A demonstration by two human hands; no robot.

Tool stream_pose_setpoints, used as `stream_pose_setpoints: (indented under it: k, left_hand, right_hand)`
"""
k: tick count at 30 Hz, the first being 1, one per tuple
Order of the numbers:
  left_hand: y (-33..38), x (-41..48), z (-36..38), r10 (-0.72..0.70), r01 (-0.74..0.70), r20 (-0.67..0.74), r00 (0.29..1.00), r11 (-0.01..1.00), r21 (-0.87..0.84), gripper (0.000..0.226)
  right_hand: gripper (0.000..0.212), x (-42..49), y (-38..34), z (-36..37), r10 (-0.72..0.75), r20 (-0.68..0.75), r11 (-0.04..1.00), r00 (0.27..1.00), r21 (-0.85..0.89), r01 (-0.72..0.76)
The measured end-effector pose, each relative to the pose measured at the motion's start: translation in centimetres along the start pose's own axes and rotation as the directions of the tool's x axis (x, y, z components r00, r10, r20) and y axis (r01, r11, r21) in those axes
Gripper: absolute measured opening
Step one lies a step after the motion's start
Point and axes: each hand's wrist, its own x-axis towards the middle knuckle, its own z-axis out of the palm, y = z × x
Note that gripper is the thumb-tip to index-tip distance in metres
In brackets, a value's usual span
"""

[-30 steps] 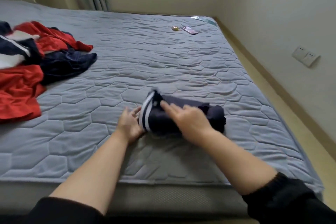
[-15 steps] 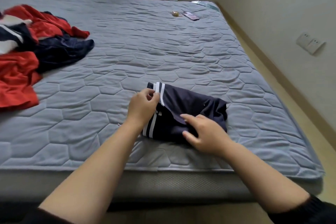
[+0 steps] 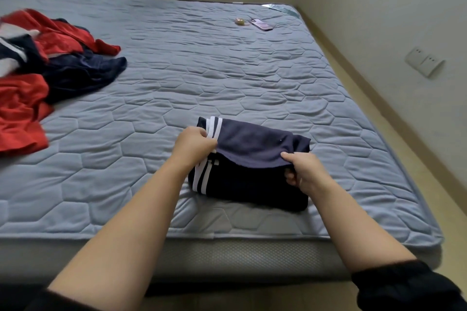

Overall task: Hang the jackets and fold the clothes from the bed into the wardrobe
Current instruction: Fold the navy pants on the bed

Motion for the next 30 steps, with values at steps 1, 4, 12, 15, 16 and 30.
stream_pose_setpoints:
  k: [1, 4, 12, 15, 16, 30]
  left_hand:
    - [0.0, 0.1, -0.5, -0.01, 0.01, 0.025, 1.0, 1.0, -0.007, 0.03]
    - [0.4, -0.4, -1.1, 0.055, -0.062, 0.03, 0.998, 0.921, 0.386, 0.015]
    - [2.1, -0.1, 5.4, 0.398, -0.516, 0.34, 0.852, 0.525, 0.677, 0.065]
    - [-1.1, -0.1, 7.4, 0.346, -0.508, 0.377, 0.859, 0.493, 0.707, 0.069]
    - [-1.5, 0.0, 7.7, 0.366, -0.507, 0.359, 0.858, 0.499, 0.703, 0.07]
    - [-2.6, 0.1, 8.6, 0.435, -0.498, 0.291, 0.852, 0.505, 0.704, 0.068]
  right_hand:
    - [0.031, -0.2, -0.1, -0.2, 0.05, 0.015, 0.994, 0.999, 0.095, -0.051]
    - [0.038, -0.3, 0.2, -0.8, -0.041, -0.031, 0.994, 0.999, -0.105, 0.037]
    - [0.015, -1.1, -0.2, -0.7, -0.269, 0.014, 0.351, 0.963, -0.93, 0.111]
    - [0.037, -1.7, -0.2, 0.3, -0.737, 0.147, 0.089, 0.66, -0.946, 0.31]
    - [0.04, -1.8, 0.1, 1.0, -0.809, 0.269, -0.011, 0.523, -0.896, 0.444]
    - [0.06, 2.5, 3.6, 2.2, -0.702, 0.275, 0.086, 0.657, -0.883, 0.461]
